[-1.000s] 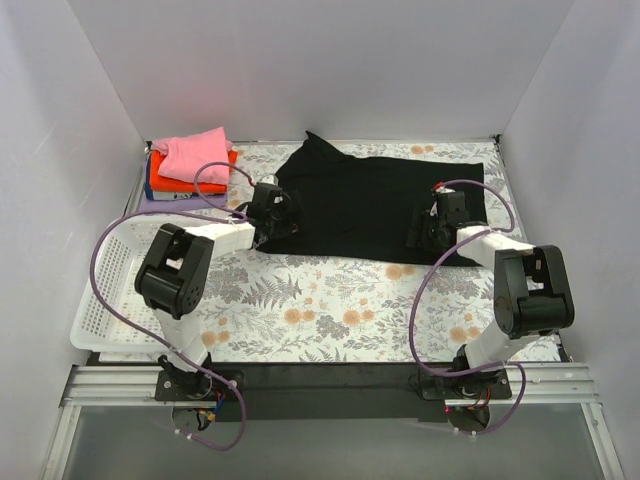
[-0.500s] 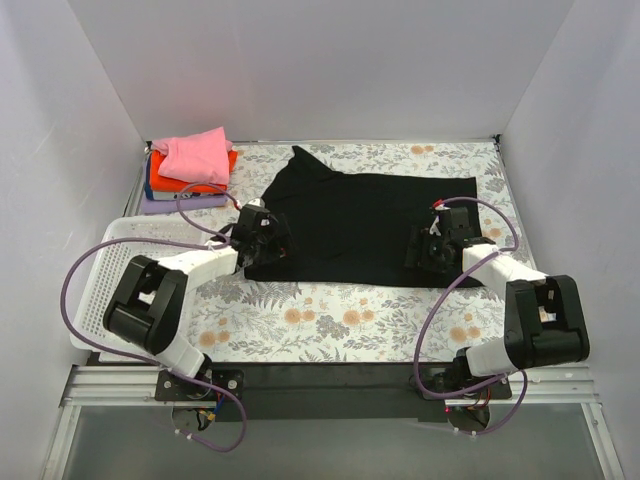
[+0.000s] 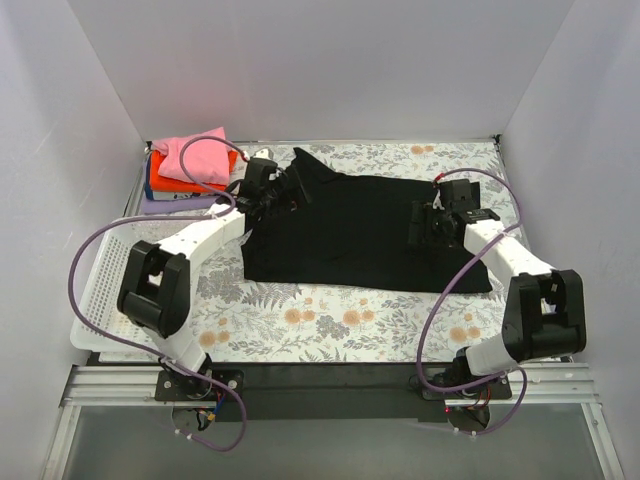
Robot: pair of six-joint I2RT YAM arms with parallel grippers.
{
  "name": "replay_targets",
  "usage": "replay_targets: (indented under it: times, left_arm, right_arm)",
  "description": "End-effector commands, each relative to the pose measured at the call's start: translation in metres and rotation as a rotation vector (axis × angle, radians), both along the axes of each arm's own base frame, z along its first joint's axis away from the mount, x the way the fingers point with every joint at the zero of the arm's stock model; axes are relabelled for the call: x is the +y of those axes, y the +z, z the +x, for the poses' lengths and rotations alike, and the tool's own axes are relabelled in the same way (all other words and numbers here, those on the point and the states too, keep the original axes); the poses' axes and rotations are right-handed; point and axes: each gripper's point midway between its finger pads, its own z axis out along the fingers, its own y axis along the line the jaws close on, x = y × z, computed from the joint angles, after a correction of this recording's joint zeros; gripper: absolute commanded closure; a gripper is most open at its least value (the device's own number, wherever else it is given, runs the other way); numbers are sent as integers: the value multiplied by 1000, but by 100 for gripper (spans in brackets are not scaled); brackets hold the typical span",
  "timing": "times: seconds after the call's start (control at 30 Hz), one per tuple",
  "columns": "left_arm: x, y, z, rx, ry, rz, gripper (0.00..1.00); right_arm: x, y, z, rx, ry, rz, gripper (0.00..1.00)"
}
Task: Fold and stack the t-shirts
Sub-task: Fold the tshirt
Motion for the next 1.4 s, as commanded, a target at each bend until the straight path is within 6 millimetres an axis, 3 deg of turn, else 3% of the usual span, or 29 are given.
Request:
replay_targets:
  times: [0.0, 0.13, 0.4, 0.53, 0.67, 1.1, 1.37]
  left_arm:
    - [-3, -25, 6, 48, -15, 43, 4]
    - [-9, -46, 5, 85, -30, 28, 4]
    - [-2, -86, -10, 145, -28, 54, 4]
    - [10, -117, -32, 207, -16, 85, 4]
    - [15, -132, -48, 237, -11, 81, 4]
    - [32, -144, -87, 276, 5, 78, 4]
    - [42, -154, -127, 336, -4, 56, 4]
  right_arm:
    - [-9, -14, 13, 21, -13, -65, 2]
    - [0, -30, 14, 59, -12, -25, 4]
    - [-14, -56, -2, 115, -53, -87, 4]
    - [-18, -71, -15, 154, -63, -104, 4]
    - [-19, -81, -25, 183, -68, -112, 4]
    - [-18, -89, -72, 257, -56, -97, 4]
    - [-14, -92, -104, 302, -39, -73, 4]
